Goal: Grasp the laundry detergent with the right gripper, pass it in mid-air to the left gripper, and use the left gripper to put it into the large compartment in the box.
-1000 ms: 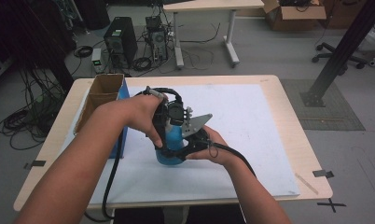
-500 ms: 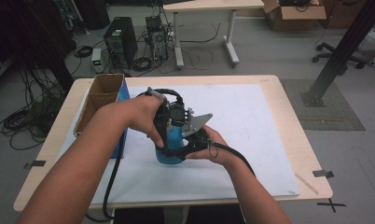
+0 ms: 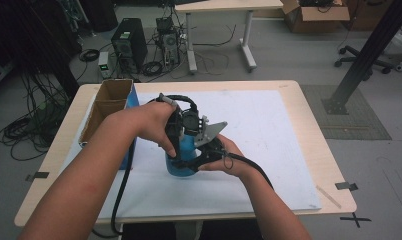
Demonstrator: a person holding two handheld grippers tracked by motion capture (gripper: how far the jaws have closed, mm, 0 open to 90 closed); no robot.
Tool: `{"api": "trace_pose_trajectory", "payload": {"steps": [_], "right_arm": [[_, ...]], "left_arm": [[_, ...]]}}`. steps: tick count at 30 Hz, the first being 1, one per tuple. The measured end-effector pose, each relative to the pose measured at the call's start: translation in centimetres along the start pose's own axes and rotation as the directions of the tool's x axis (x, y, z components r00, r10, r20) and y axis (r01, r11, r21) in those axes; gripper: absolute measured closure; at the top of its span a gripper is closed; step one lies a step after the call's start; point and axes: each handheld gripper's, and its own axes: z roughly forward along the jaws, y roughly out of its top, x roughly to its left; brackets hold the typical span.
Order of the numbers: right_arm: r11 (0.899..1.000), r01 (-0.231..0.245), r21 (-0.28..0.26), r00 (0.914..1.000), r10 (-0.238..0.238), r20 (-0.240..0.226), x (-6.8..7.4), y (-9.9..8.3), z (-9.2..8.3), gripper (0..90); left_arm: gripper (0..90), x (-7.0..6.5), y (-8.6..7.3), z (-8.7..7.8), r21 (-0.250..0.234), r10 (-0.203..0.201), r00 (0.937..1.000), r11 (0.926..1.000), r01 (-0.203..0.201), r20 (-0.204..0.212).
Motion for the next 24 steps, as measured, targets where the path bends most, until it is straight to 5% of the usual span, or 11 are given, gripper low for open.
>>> {"api": "trace_pose_trajectory", "payload": {"steps": [24], "right_arm": [[1.000, 0.006, -0.001, 1.0000, -0.006, 0.001, -0.09, 0.09, 0.08, 45.3]], "left_arm": [[30.9, -0.15, 0.25, 0.23, 0.000, 0.015, 0.9998, 0.9999, -0.015, 0.016]]}}
